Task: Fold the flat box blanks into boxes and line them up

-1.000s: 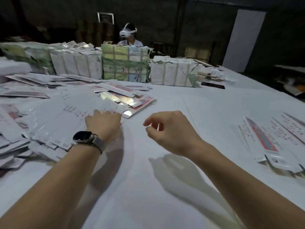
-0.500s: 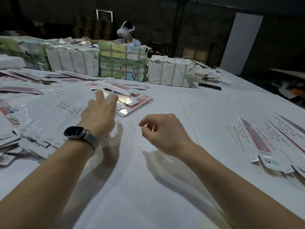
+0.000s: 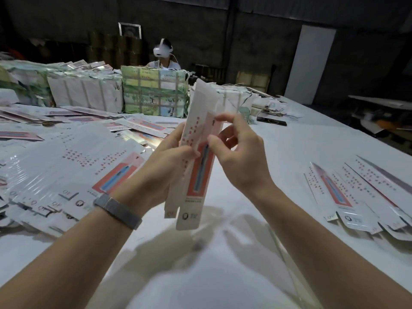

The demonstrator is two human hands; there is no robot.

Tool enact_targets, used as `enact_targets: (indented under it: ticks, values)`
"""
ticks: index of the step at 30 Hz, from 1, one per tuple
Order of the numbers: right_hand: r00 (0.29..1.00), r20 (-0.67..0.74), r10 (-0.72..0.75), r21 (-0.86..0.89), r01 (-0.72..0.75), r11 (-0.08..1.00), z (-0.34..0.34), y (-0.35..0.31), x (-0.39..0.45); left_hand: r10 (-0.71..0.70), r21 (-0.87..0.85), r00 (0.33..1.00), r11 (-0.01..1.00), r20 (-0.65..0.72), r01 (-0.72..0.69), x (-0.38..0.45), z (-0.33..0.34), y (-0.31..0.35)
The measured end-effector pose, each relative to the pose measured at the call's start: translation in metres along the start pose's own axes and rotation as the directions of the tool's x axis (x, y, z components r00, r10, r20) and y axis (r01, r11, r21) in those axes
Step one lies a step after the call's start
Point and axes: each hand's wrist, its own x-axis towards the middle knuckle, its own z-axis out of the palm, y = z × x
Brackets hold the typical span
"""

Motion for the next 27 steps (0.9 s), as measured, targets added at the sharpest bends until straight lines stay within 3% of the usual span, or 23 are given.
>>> enact_targets:
  ticks: [3,7,16,19,27]
  values:
    - [1.000,0.024,0.007,0.016,-0.007,1.000,-0.011,-0.001,0.007,-0.069,-0.121,0.986,0.989,0.151,0.088,-0.004,0.007,-0.005]
    - [0.999,0.048,0.001,0.020,-0.002,1.000,-0.020,-0.002,0.012,-0.075,-0.100,0.968,0.990,0.239,0.101,-0.012,0.007,-0.004]
    - [0.996,0.065,0.068,0.177,-0.079,0.981,-0.024,-0.011,0.013,-0.060,0.073,0.988,0.996,0.144,0.050,-0.007,0.010,-0.007]
    - [0.979,0.155,0.134,0.227,-0.167,0.960,-0.033,-0.009,0.019,-0.095,0.152,0.986,0.986,0.135,0.074,-0.007,0.007,-0.009]
    - [0.908,0.406,0.105,0.137,-0.174,0.975,-0.057,-0.007,0.029,-0.039,0.125,0.976,0.992,0.213,0.012,0.002,0.004,-0.016]
